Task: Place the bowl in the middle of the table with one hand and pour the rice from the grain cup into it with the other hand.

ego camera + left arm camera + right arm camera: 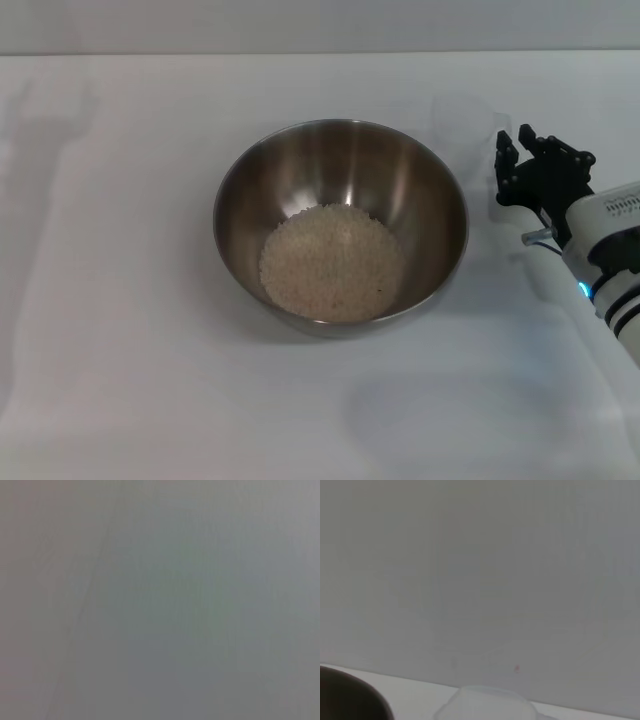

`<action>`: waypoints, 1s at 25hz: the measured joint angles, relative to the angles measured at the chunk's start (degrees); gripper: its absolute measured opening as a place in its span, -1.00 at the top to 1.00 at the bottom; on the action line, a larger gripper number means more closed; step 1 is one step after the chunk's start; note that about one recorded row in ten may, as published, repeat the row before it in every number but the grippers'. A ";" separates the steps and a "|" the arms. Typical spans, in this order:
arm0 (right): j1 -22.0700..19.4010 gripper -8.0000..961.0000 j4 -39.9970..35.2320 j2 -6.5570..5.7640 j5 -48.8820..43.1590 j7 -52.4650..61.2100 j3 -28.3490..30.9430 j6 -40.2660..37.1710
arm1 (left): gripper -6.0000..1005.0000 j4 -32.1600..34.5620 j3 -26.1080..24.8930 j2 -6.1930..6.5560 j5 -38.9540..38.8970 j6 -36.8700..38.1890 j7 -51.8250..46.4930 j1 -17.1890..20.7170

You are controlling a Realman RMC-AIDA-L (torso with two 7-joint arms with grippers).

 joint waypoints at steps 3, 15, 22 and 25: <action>-0.74 0.48 0.29 0.00 -0.02 0.00 -1.46 -1.93 | -0.61 0.00 0.00 0.00 -0.01 0.04 -0.06 0.36; -3.90 0.31 -0.29 -0.34 0.04 0.10 -2.87 -25.40 | -0.61 2.12 0.00 -0.47 0.00 -0.05 0.33 1.91; 2.64 0.09 -5.65 -0.47 0.39 2.17 6.17 -36.59 | -0.61 6.15 0.32 -1.82 0.00 2.14 2.93 2.54; 4.32 -0.07 -6.73 -0.56 0.40 2.19 8.83 -37.24 | -0.61 7.29 0.45 -2.26 0.00 2.98 4.08 2.80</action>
